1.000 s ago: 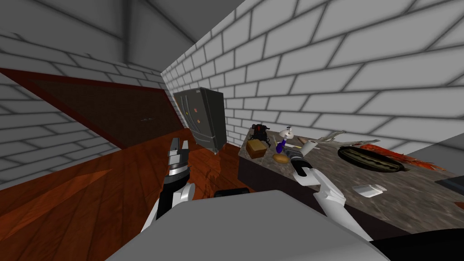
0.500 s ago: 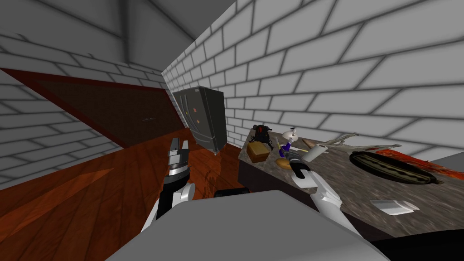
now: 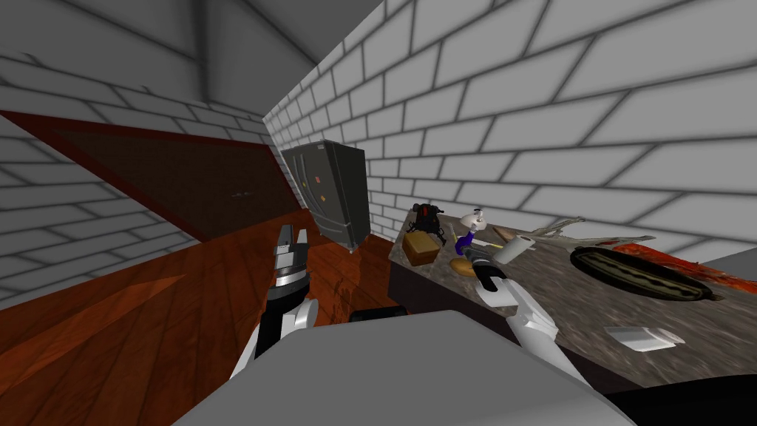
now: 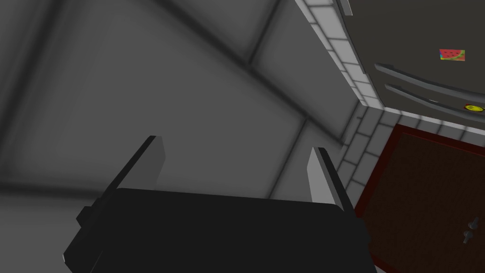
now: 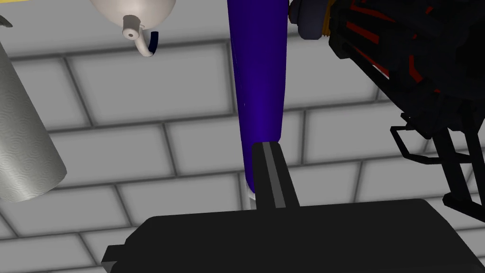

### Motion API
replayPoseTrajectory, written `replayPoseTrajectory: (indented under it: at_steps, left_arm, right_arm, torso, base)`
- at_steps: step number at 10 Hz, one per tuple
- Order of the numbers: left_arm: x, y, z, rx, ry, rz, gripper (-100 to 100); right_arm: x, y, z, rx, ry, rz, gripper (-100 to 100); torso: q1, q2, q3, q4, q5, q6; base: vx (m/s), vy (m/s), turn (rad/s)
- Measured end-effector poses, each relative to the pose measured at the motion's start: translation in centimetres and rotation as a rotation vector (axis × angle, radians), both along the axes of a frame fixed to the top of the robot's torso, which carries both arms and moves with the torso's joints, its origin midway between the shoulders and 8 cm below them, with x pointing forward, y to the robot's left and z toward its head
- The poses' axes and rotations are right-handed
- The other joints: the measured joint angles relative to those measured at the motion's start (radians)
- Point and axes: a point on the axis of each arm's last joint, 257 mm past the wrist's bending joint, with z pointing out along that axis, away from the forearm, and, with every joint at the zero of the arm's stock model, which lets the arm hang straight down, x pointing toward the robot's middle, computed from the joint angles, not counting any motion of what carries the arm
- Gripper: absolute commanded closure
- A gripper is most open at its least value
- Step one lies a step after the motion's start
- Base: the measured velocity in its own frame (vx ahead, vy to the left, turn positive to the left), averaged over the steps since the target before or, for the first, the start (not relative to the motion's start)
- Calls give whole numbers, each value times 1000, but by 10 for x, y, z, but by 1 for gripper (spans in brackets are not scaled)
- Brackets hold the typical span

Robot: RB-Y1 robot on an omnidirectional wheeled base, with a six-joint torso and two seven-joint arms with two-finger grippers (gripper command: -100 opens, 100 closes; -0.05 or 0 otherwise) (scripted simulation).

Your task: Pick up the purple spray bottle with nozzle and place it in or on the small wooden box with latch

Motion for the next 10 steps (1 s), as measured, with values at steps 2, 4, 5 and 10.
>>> replayPoseTrajectory:
  at_steps: [2, 4, 5, 10]
  left_arm:
    - [0, 0, 0, 0, 0, 0, 0]
    - [0, 0, 0, 0, 0, 0, 0]
    - [0, 0, 0, 0, 0, 0, 0]
    - [0, 0, 0, 0, 0, 0, 0]
  right_arm:
    - [0, 0, 0, 0, 0, 0, -100]
    - [-6, -14, 10, -13, 6, -15, -100]
    - [-13, -21, 10, -15, 17, -28, -100]
    - [-42, -59, 13, -11, 78, -89, -100]
  torso:
    - [0, 0, 0, 0, 0, 0]
    - [8, 8, 4, 2, 2, 0]
    - [8, 8, 5, 2, 2, 0]
    - [8, 6, 3, 1, 2, 0]
  base:
    - [-55, 52, 48]
    - [-125, 130, 84]
    - [-99, 115, 89]
    - [-87, 115, 129]
